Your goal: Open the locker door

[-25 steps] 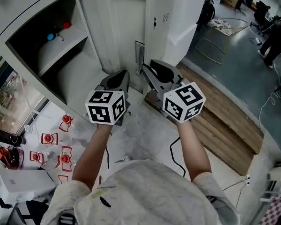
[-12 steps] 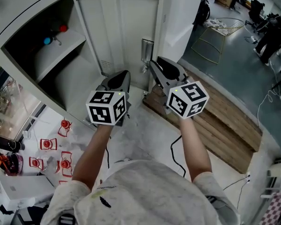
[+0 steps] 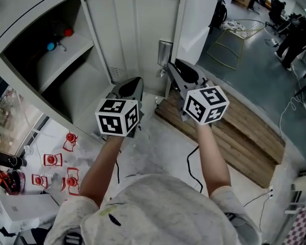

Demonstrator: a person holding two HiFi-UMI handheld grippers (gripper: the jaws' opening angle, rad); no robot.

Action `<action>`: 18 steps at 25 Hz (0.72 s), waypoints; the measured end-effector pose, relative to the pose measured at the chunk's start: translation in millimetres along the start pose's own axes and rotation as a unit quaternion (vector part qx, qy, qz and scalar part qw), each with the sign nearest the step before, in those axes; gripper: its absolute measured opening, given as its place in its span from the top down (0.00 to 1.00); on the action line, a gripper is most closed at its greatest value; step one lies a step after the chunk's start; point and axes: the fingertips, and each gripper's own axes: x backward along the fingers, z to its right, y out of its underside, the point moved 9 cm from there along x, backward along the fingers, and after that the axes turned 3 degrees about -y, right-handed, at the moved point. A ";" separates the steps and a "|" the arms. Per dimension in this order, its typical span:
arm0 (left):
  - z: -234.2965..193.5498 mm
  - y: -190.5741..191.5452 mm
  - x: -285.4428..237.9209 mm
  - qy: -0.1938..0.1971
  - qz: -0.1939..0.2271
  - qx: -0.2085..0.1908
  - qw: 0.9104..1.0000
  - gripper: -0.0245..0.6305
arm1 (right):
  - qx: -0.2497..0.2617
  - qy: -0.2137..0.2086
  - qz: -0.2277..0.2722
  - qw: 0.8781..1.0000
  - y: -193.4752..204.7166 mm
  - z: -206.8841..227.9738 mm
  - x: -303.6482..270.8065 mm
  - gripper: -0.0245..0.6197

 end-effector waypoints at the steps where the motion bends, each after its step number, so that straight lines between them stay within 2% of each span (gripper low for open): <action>1: -0.9 -0.1 -0.1 0.000 0.000 0.001 1.000 0.95 | 0.000 0.001 -0.001 1.000 -0.3 0.8 -0.5 0.83; 18: -0.7 3.5 13.2 -0.013 -0.006 0.003 1.000 0.95 | -0.002 0.040 -0.012 0.999 -3.2 2.7 0.9 0.79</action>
